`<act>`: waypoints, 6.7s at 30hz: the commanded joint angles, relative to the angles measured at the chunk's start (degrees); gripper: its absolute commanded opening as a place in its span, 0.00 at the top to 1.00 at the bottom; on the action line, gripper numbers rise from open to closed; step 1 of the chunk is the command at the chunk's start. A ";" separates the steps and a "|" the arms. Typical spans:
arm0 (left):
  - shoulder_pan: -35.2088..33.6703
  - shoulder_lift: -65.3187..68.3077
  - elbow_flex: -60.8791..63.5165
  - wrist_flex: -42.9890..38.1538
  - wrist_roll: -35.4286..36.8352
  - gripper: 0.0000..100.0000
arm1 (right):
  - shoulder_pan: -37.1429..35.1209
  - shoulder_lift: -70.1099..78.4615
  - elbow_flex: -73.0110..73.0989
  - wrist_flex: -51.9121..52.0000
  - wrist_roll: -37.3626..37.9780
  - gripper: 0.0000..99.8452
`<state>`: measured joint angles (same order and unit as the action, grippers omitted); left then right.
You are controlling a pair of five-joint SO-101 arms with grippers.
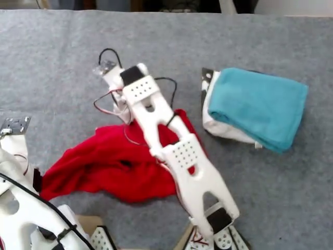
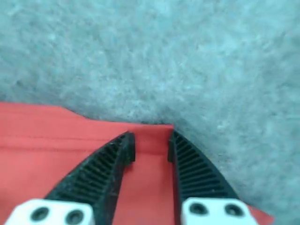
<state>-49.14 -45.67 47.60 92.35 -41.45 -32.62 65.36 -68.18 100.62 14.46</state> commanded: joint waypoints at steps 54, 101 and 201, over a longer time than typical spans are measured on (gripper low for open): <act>16.40 0.18 -18.51 -22.86 25.41 0.97 | 13.80 -5.14 -27.21 -8.35 -3.69 0.99; 20.26 107.60 -126.73 -0.53 35.34 0.77 | 19.87 7.34 -27.38 -26.20 -3.78 0.99; 20.35 118.95 -132.00 -1.14 21.27 0.82 | 19.96 7.69 -26.86 -26.29 -3.69 0.99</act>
<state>-29.63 73.27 -83.82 92.62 -20.26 -13.10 73.54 -92.79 75.38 11.03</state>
